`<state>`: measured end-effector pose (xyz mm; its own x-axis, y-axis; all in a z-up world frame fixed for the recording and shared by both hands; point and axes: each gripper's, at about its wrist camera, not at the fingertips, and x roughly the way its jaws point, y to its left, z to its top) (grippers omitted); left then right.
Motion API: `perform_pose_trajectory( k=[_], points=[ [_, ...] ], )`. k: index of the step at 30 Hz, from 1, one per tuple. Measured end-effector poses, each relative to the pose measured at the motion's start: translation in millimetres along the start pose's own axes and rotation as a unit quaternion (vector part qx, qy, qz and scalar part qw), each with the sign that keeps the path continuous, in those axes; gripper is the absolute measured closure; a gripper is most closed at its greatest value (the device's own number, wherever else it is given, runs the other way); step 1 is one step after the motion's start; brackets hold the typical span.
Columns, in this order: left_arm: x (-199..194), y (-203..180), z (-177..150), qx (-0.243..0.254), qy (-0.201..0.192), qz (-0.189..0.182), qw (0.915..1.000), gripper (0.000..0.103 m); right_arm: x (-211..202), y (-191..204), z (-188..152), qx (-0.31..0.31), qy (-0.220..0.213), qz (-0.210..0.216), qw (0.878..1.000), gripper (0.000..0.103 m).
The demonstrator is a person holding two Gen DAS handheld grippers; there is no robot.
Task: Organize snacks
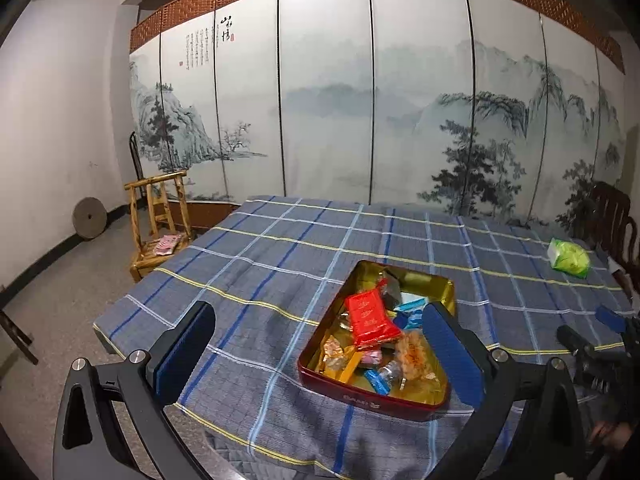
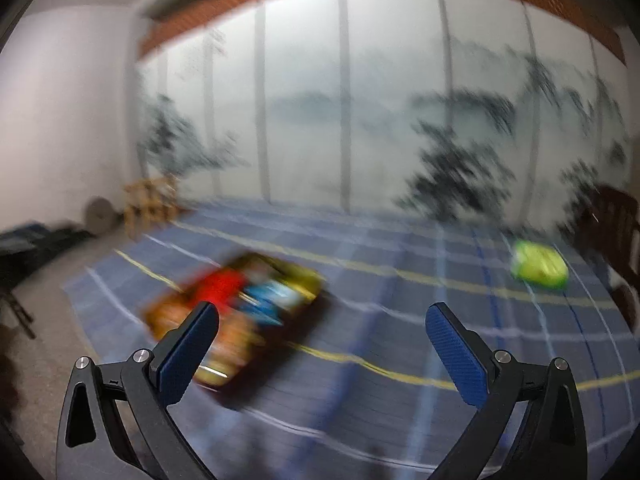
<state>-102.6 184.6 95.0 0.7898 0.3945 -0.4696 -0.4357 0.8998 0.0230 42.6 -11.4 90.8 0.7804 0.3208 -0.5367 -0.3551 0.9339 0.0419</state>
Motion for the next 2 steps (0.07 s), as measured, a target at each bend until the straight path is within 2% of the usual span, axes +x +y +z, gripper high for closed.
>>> perform_pose_trajectory(
  k=[2],
  points=[
    [5.2, -3.5, 0.5, 0.007, 0.007, 0.005, 0.9999, 0.0, 25.9, -38.7, -9.7, 0.016, 0.044, -0.029, 0.998, 0.0]
  ],
)
